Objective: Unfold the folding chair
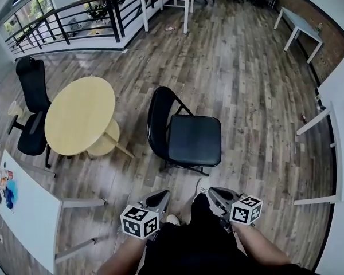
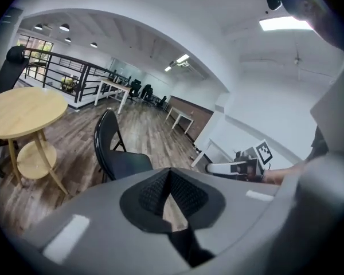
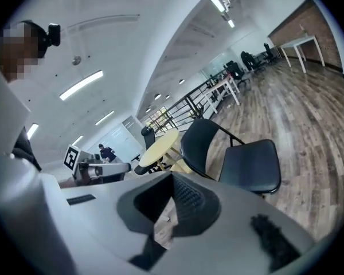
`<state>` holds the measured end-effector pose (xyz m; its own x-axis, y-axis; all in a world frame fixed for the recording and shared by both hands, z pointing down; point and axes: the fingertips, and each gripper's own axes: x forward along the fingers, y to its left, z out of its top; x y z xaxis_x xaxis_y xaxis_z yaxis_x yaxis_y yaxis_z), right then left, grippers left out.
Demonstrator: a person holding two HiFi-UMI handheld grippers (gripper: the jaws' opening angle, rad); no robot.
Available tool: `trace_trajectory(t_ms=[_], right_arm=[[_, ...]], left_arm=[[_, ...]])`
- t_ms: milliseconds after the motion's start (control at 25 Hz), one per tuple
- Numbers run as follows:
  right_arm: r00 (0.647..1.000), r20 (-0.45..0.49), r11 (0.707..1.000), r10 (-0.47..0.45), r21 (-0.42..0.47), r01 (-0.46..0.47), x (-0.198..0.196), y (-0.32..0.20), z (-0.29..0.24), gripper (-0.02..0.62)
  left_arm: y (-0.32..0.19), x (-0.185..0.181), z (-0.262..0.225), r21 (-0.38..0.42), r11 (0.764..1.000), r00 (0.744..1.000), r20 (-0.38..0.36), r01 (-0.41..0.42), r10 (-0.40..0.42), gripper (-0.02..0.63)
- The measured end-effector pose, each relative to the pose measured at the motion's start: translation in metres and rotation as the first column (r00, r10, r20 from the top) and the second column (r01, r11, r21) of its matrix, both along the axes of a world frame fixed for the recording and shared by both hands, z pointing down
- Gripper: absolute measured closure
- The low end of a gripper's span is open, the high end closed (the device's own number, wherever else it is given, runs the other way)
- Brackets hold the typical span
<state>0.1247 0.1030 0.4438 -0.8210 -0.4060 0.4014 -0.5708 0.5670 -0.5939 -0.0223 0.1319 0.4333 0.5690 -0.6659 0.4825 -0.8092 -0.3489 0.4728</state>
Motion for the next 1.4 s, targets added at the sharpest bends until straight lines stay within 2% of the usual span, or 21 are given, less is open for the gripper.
trace_trajectory(t_ms=[120,240,320,440,560,680,800,1000,1160,1400], right_arm=[[0.999,-0.049,0.995,-0.013,0.094,0.017,-0.001,0.017,-0.043,0.591],[0.995,-0.102,0.986,0.006,0.167,0.011,0.003,0.026,-0.073,0.591],[0.994,-0.109,0.979,0.026,0.202,-0.003,0.009,0.026,-0.088,0.591],[0.998,-0.053,0.978,0.044,0.207,-0.032,0.019,0.028,-0.106,0.591],[0.999,-0.011,0.972,0.043,0.231,-0.039,0.032,0.032,-0.124,0.591],[0.999,-0.037,0.960,0.000,0.279,0.010,0.045,0.044,-0.137,0.592],[0.995,-0.075,0.942,-0.060,0.327,0.081,0.062,0.055,-0.151,0.592],[0.995,-0.058,0.930,-0.084,0.354,0.099,0.088,0.059,-0.161,0.591],[0.994,-0.041,0.927,-0.097,0.361,0.105,0.095,0.061,-0.158,0.592],[0.996,-0.012,0.933,-0.094,0.347,0.092,0.100,0.063,-0.150,0.592]], left_arm=[[0.006,0.010,-0.022,0.073,0.997,0.999,-0.016,-0.038,0.040,0.600],[0.011,0.018,-0.058,0.113,0.993,0.993,-0.106,-0.030,0.042,0.600],[0.012,0.025,-0.087,0.164,0.986,0.990,-0.133,-0.034,0.056,0.598],[0.013,0.035,-0.115,0.244,0.968,0.993,-0.088,-0.055,0.079,0.600],[0.017,0.036,-0.129,0.295,0.955,0.998,-0.053,-0.027,0.045,0.600],[0.021,0.032,-0.132,0.292,0.955,0.998,-0.051,0.046,-0.033,0.600],[0.031,0.047,-0.132,0.279,0.956,0.996,-0.040,0.087,-0.079,0.600],[0.050,0.091,-0.124,0.264,0.963,0.997,0.048,0.048,-0.063,0.600],[0.059,0.116,-0.125,0.246,0.969,0.996,0.075,0.022,-0.041,0.600],[0.059,0.123,-0.133,0.268,0.963,0.993,0.098,0.031,-0.059,0.598]])
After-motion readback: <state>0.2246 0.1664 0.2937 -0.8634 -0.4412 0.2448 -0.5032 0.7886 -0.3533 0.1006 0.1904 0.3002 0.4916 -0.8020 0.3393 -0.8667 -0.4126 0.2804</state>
